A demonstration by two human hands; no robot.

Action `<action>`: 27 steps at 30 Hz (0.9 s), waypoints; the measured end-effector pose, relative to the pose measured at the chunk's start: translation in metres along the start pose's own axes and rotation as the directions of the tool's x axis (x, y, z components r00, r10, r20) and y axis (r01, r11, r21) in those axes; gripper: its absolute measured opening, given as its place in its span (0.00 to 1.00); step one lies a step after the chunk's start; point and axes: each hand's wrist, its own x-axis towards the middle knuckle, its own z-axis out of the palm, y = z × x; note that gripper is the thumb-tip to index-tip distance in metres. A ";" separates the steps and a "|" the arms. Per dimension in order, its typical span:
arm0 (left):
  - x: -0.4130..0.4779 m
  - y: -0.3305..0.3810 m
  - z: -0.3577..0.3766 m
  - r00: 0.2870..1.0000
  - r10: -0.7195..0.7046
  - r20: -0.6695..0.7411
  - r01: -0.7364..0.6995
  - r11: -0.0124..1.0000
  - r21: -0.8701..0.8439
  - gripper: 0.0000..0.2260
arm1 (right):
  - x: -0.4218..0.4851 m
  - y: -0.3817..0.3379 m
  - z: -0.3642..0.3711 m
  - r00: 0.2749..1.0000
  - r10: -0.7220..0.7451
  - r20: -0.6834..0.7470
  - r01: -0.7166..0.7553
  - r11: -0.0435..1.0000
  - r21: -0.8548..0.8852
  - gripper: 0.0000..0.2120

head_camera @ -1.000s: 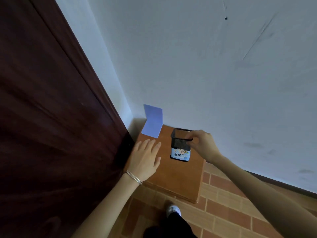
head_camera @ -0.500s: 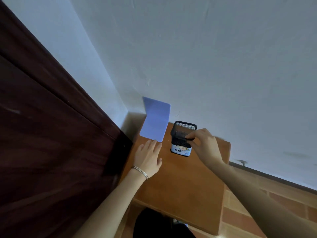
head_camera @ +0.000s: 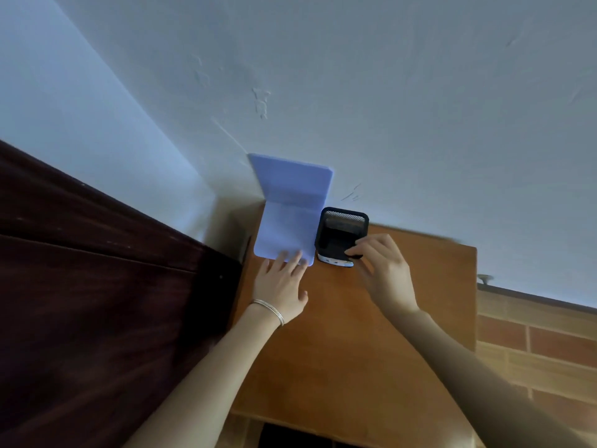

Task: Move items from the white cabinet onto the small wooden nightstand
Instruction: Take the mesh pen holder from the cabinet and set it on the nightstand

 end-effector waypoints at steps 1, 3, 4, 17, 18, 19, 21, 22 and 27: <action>0.000 -0.001 0.000 1.000 0.005 -0.005 -0.005 1.000 -0.001 0.27 | -0.001 0.002 0.003 1.000 0.001 -0.007 -0.001 1.000 -0.004 0.06; 0.001 -0.001 0.000 1.000 0.012 -0.007 -0.012 1.000 -0.002 0.27 | -0.002 0.006 0.008 1.000 0.009 -0.026 -0.010 1.000 -0.019 0.07; 0.001 -0.001 -0.001 1.000 0.014 -0.005 -0.014 1.000 -0.003 0.27 | -0.001 0.007 0.010 0.999 0.010 -0.043 -0.011 1.000 -0.026 0.07; 0.001 -0.003 0.005 0.999 0.033 -0.032 -0.032 0.999 0.018 0.29 | 0.011 0.016 0.025 0.969 -0.082 -0.234 0.062 0.994 -0.091 0.05; 0.002 -0.004 0.004 0.999 0.037 -0.036 -0.036 0.999 0.023 0.29 | 0.011 0.016 0.026 0.970 -0.086 -0.228 0.062 0.992 -0.111 0.05; 0.002 -0.004 0.003 0.999 0.039 -0.034 -0.038 0.999 0.029 0.29 | 0.012 0.014 0.026 0.972 -0.086 -0.218 0.057 0.989 -0.134 0.05; 0.003 -0.004 -0.002 0.999 0.041 -0.016 -0.041 0.998 0.040 0.28 | 0.012 0.011 0.026 0.979 -0.068 -0.190 0.035 0.985 -0.171 0.08; 0.004 -0.004 -0.004 0.999 0.041 -0.002 -0.041 0.998 0.042 0.28 | 0.012 0.009 0.026 0.983 -0.054 -0.175 0.022 0.984 -0.178 0.09; 0.006 -0.003 -0.025 0.998 0.044 0.053 -0.045 0.999 0.027 0.25 | 0.007 -0.004 0.009 0.999 -0.007 -0.046 -0.001 0.985 -0.174 0.17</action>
